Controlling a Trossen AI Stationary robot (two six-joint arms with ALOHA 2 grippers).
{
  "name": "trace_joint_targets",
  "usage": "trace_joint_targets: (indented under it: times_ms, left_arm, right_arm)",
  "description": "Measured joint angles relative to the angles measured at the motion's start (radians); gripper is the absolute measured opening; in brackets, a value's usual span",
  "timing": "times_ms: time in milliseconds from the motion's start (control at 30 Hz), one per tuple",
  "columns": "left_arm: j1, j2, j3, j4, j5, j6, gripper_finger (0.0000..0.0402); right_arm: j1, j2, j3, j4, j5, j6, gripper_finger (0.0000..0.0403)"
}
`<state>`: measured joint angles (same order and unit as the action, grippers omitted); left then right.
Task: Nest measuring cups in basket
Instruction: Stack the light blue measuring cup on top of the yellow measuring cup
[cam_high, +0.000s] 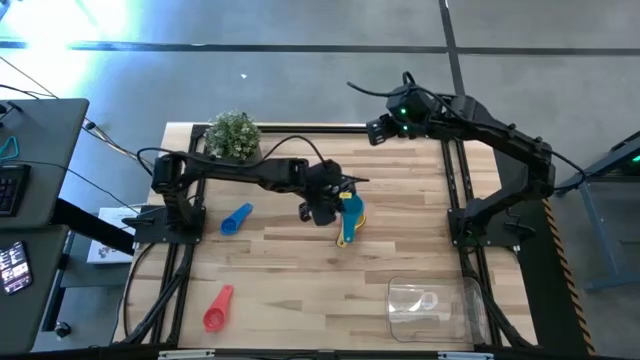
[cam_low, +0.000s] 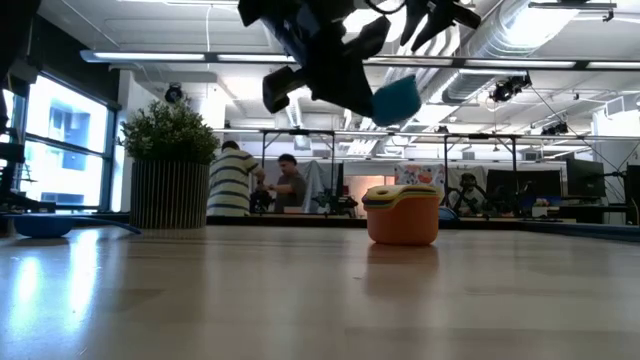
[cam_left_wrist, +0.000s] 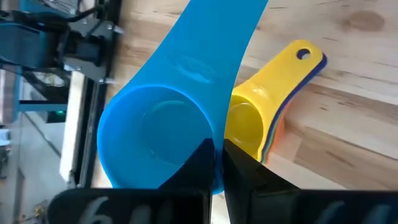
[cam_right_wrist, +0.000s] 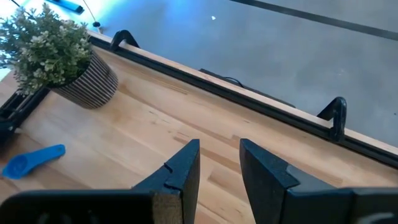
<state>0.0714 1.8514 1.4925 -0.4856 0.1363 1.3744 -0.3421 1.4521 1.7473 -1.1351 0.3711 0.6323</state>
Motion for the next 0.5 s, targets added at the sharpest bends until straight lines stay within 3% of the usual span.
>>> trace_joint_targets:
  times_ms: [500]
  left_arm:
    - [0.013, 0.126, -0.001, 0.018, 0.008, 0.067, 0.0010]
  right_arm:
    - [0.032, 0.000, 0.000, -0.001, 0.030, 0.000, 0.0105]
